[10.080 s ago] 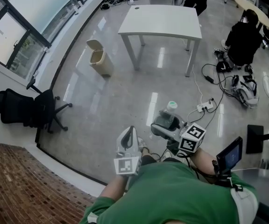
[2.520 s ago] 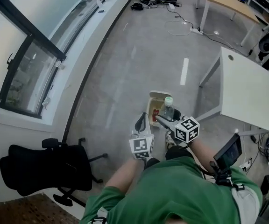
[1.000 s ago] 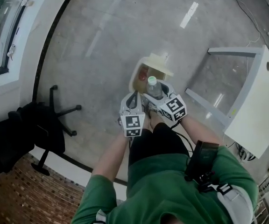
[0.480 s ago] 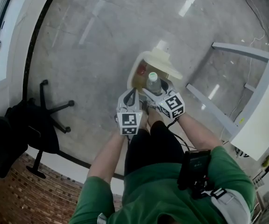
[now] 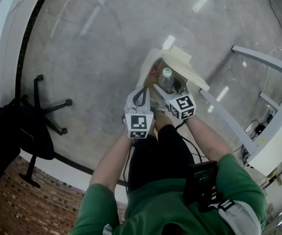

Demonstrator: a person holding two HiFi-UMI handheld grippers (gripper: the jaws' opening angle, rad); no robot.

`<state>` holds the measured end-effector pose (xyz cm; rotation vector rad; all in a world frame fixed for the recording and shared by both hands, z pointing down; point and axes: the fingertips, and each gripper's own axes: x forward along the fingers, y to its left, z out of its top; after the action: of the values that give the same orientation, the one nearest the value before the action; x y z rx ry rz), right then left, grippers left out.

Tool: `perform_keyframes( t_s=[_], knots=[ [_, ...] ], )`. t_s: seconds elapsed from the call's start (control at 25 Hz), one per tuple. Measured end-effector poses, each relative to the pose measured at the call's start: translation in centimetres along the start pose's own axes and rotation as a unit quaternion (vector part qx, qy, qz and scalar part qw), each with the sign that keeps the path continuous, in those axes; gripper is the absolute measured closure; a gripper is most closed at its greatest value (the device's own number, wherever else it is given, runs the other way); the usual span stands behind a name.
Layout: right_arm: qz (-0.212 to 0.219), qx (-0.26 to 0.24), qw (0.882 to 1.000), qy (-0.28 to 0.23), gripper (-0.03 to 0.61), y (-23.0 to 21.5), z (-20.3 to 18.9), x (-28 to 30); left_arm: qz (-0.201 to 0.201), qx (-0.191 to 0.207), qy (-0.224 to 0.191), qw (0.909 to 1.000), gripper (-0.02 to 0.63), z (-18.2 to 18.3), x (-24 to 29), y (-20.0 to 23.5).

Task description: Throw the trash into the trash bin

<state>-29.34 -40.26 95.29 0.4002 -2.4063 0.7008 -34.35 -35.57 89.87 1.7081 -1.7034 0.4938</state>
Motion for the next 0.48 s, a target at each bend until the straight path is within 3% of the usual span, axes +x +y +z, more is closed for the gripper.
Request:
perform_keyframes(
  t_s=[0.48],
  knots=[
    [-0.056,0.069,0.993,0.075,0.250,-2.1,-6.0,3.5,0.014,-0.017,-0.007,0.9997,0.607,-2.0,1.0,1.9]
  ],
)
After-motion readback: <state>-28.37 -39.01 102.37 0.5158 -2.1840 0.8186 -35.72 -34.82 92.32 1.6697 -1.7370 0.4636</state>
